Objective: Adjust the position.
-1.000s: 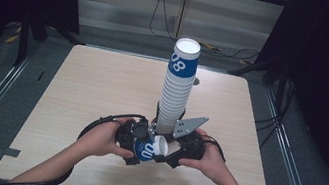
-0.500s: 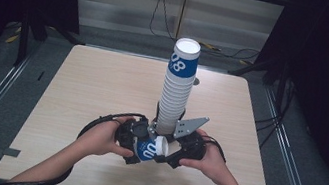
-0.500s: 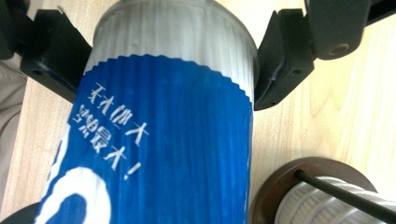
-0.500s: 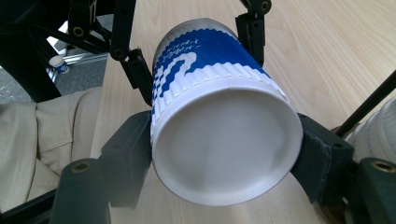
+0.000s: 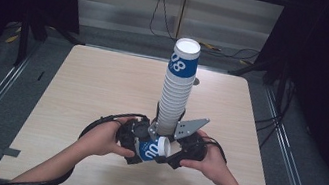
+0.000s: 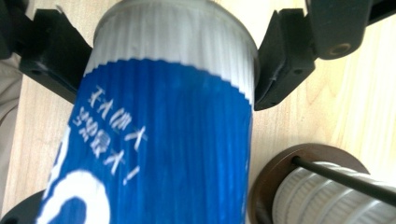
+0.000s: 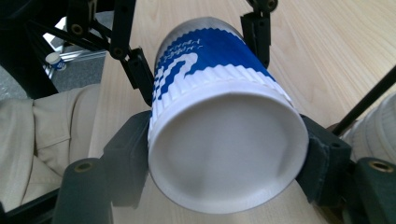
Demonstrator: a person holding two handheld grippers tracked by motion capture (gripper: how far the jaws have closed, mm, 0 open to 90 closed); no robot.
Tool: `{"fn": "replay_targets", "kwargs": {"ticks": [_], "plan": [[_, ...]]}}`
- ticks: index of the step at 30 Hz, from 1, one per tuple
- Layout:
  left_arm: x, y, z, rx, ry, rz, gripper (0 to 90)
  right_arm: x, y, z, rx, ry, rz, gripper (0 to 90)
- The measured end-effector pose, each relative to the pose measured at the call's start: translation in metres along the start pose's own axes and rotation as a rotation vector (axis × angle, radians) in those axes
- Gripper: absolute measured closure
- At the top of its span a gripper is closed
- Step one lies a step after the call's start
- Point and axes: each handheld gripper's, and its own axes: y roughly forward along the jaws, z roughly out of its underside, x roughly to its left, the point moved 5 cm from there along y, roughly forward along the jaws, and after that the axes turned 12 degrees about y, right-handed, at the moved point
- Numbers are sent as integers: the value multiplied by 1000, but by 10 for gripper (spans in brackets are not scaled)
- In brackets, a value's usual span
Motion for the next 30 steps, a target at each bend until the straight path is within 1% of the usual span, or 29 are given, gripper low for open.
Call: {"fn": "replay_targets", "kwargs": {"ticks": [1, 2, 4, 6, 7, 8, 9, 10, 11, 12, 13, 14, 15, 17, 18, 19, 20, 21, 22, 23, 24, 25, 26, 27, 29, 30], "plan": [[0, 0, 0, -2, 8, -7, 179, 0, 0, 0, 12, 1, 8, 289], [0, 0, 0, -14, 14, -18, 179, 0, 0, 0, 12, 1, 8, 289], [0, 0, 1, -33, 12, -28, 174, 0, -2, 0, 10, 20, 2, 290], [0, -1, 1, -49, 12, -23, 170, -2, -4, -1, 1, 36, -3, 290], [0, -1, 1, -68, -1, -28, 167, -2, -5, -1, -1, 38, -10, 291], [0, -1, 1, -68, -1, -28, 167, -2, -5, -1, -1, 38, -10, 291], [-1, -1, 2, -81, -14, -27, 167, -2, -5, -1, -2, 37, -11, 291], [-1, -1, 3, -90, -16, -25, 163, -2, -6, -1, -2, 34, -10, 291], [-1, -1, 4, -88, -19, -18, 163, -1, -6, -1, -2, 35, -8, 290], [-1, 0, 5, -94, -16, -21, 163, -1, -6, -1, -3, 36, -9, 290], [-2, 1, 6, -102, -23, -26, 162, -1, -7, -2, -5, 34, -10, 290], [-1, 1, 7, -102, -19, -23, 162, -1, -7, -2, -7, 38, -13, 290], [-2, 2, 8, -113, -31, -24, 160, -1, -7, -2, -13, 43, -15, 290], [-2, 2, 10, -135, -44, -14, 156, -1, -8, -2, -19, 49, -20, 290], [0, 1, 11, -139, -34, -14, 156, -1, -8, -2, -19, 49, -20, 290], [-1, 1, 11, -149, -55, -12, 156, -2, -9, -2, -23, 56, -20, 290], [-1, 1, 12, -152, -66, -1, 157, -1, -9, -2, -27, 63, -23, 290], [-1, 1, 14, -145, -66, 17, 159, -2, -9, -2, -30, 62, -23, 290], [-3, 3, 16, -138, -85, 35, 174, -2, -10, -2, -41, 63, -17, 290], [-4, 5, 17, -132, -95, 41, 188, -3, -12, -3, -53, 74, -19, 290], [-4, 7, 19, -138, -85, 31, 188, -4, -14, -3, -64, 77, -26, 290], [-4, 7, 20, -143, -82, 31, 188, -6, -18, -3, -75, 81, -13, 289], [-4, 9, 21, -156, -91, 30, 188, -6, -18, -3, -75, 81, -13, 289], [-5, 10, 22, -156, -99, 38, 187, -6, -21, -3, -86, 86, -15, 289], [-5, 11, 23, -166, -111, 37, 187, -7, -22, -3, -87, 84, -7, 288], [-5, 11, 24, -167, -109, 40, 187, -7, -23, -2, -86, 84, -8, 288]]}}
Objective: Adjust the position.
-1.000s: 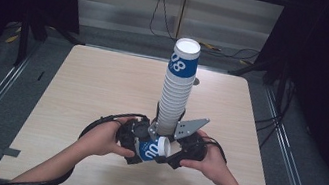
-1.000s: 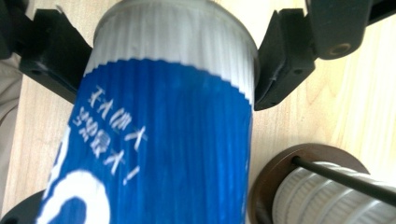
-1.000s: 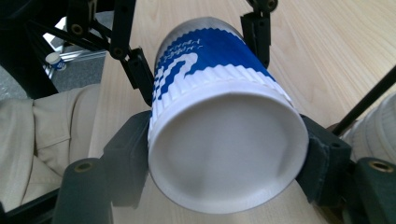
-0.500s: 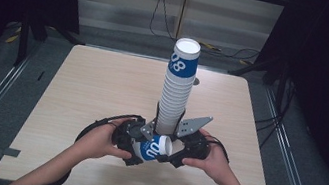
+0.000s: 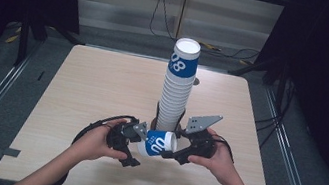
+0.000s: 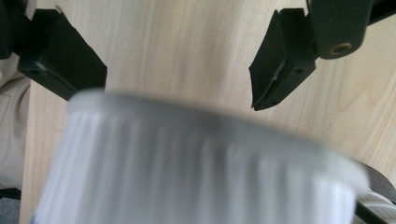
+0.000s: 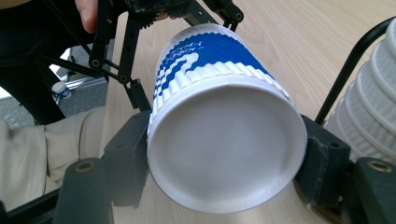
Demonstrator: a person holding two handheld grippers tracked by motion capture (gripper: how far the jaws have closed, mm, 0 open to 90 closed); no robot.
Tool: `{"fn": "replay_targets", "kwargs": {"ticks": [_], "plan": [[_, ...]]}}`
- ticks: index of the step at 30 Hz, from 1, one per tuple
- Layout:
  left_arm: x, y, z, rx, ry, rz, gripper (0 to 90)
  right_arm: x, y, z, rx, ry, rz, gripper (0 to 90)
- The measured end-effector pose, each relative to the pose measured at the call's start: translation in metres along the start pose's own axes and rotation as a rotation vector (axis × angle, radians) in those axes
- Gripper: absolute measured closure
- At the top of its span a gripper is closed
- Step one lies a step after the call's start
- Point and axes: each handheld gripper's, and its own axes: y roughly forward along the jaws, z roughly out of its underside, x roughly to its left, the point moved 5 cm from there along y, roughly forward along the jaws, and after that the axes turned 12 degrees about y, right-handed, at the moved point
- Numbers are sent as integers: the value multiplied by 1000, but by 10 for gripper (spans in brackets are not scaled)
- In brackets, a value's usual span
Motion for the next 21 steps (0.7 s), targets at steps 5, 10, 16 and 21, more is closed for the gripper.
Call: {"fn": "replay_targets", "kwargs": {"ticks": [5, 10, 16, 21], "plan": [[0, -3, 1, -45, -14, -15, 181, -1, -3, 2, -8, 1, 10, 288], [2, -8, 2, -102, -39, -35, 181, -3, -4, 4, -26, 14, 17, 288], [4, -14, 5, -146, -55, -58, 180, -5, -4, 6, -40, 22, 18, 287], [5, -15, 6, -181, -69, -79, 180, -6, -3, 7, -49, 28, 20, 286]]}}
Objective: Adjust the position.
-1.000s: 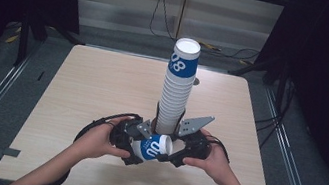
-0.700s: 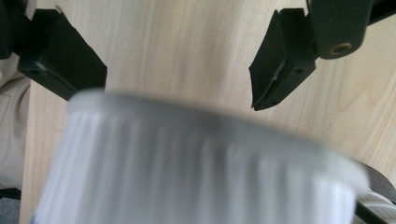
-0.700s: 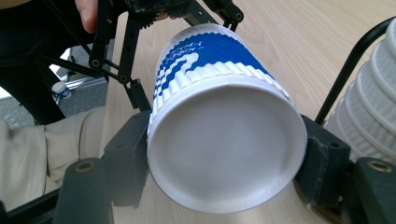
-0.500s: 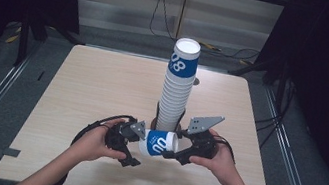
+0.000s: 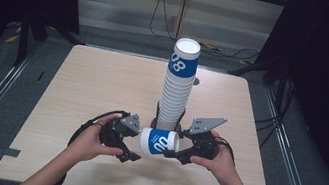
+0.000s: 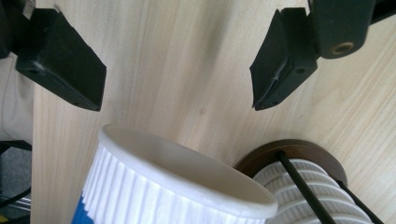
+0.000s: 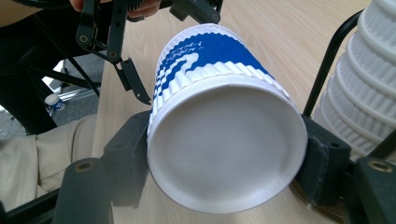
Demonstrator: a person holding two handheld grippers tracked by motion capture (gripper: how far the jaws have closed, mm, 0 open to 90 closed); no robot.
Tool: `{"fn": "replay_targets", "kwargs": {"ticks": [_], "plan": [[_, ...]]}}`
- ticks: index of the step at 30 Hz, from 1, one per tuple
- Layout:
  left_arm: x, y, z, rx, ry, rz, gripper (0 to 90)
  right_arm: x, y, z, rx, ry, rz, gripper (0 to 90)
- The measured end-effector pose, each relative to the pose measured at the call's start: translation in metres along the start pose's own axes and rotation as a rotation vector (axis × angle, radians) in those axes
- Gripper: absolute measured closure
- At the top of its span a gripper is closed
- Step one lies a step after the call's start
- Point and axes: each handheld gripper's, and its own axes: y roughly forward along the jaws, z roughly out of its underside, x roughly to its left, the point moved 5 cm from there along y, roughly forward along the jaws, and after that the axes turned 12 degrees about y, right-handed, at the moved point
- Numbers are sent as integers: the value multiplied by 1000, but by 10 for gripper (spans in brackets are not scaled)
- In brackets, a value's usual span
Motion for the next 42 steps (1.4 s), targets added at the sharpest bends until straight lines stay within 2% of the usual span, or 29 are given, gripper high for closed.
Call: {"fn": "replay_targets", "kwargs": {"ticks": [9, 13, 17, 23, 25, 30, 42], "plan": [[0, -4, -3, 26, 9, -1, 180, 0, 4, 2, 13, -3, -8, 286], [1, -7, -7, 50, 30, -6, 180, 0, 4, 1, 17, -1, -5, 286], [2, -9, -11, 45, 40, -7, 180, 0, 5, 1, 15, 2, -12, 286], [3, -11, -15, 26, 32, -19, 180, 0, 6, 3, 17, -5, -11, 285], [3, -11, -16, 30, 44, -14, 180, 0, 6, 3, 17, 0, -13, 285], [3, -12, -17, 41, 45, -8, 180, -1, 6, 4, 17, 2, -10, 286], [2, -12, -18, 7, 36, -3, 176, 0, 8, 5, 19, 1, -18, 286]]}}
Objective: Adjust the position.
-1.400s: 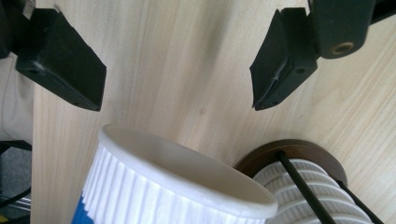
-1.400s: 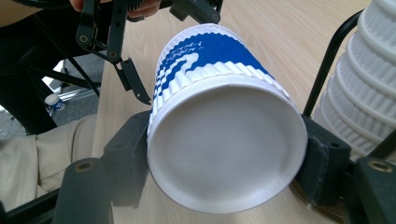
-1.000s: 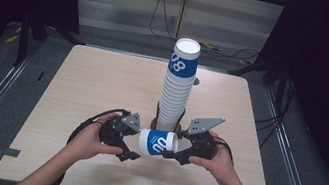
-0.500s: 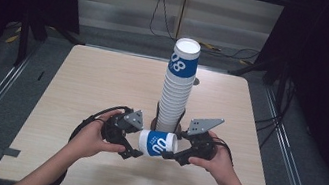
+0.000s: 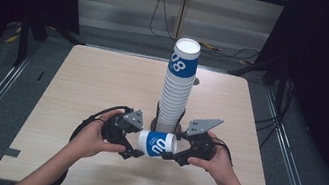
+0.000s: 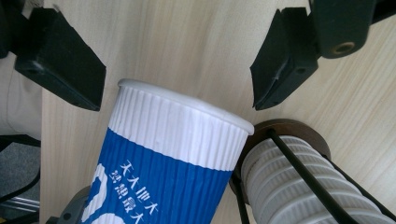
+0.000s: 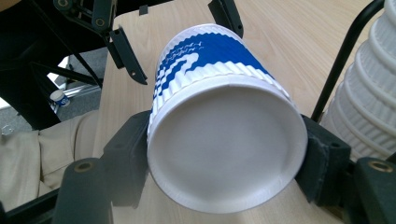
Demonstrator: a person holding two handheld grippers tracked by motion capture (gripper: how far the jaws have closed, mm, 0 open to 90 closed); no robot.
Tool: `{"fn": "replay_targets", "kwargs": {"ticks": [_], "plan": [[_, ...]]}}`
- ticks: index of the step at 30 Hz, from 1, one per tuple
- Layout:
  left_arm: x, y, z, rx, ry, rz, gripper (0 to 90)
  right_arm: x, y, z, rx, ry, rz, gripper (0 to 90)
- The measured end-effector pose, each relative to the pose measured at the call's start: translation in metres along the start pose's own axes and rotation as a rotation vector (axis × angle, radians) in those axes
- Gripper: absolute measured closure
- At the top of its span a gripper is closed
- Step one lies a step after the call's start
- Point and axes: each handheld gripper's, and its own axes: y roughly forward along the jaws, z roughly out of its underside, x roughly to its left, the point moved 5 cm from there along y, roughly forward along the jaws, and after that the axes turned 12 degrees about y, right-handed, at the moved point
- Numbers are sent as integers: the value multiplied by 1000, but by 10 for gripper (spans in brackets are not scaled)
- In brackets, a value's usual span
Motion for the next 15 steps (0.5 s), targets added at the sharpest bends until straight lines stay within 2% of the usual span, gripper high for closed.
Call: {"fn": "replay_targets", "kwargs": {"ticks": [1, 10, 15], "plan": [[0, -1, 0, 7, 1, -2, 176, 0, 0, 0, -1, 1, 3, 285], [0, 3, 1, -39, -2, -8, 171, 0, 0, 1, -5, 6, -7, 285], [1, 4, 0, -50, 15, -19, 170, 0, 1, 2, -1, 9, -14, 285]]}}
